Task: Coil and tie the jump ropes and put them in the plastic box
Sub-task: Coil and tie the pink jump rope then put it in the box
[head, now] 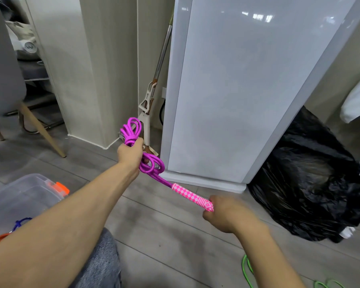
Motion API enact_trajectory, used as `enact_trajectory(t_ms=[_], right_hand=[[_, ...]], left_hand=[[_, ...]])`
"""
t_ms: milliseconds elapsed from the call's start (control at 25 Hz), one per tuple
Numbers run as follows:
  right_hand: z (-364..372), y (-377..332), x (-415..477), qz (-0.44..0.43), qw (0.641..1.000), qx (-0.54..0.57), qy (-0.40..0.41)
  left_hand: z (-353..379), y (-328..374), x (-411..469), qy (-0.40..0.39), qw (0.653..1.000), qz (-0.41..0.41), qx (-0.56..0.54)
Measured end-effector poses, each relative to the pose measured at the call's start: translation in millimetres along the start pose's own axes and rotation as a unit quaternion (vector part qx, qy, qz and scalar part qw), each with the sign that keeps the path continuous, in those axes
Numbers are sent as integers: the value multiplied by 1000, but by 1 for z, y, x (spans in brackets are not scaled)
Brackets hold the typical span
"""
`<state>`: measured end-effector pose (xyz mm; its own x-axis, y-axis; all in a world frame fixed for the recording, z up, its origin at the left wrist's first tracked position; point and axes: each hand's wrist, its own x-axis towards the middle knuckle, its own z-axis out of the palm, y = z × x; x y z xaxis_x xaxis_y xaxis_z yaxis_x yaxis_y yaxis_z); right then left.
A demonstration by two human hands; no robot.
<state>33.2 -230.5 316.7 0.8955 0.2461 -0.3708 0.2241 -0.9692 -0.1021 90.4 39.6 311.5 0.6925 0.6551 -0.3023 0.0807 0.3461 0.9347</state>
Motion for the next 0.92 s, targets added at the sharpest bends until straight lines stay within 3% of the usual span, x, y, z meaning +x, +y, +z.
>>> enact_trajectory(t_ms=[160, 280, 400, 480, 760, 920], right_hand=[[-8, 10, 2, 74, 997, -34, 7], [-6, 10, 4, 40, 975, -132, 172], [-5, 7, 11, -24, 935, -119, 333], [-7, 4, 13, -51, 918, -97, 380], [-5, -9, 18, -80, 871, -40, 483], [-1, -27, 21, -118, 860, -1, 496]], left_hand=[[10, 1, -20, -141, 970, 80, 180], [19, 1, -43, -273, 917, 105, 271], [26, -7, -59, -363, 828, 191, 382], [28, -10, -65, -383, 778, 253, 429], [23, 4, -74, -409, 687, 397, 451], [2, 21, -72, -402, 590, 435, 549]])
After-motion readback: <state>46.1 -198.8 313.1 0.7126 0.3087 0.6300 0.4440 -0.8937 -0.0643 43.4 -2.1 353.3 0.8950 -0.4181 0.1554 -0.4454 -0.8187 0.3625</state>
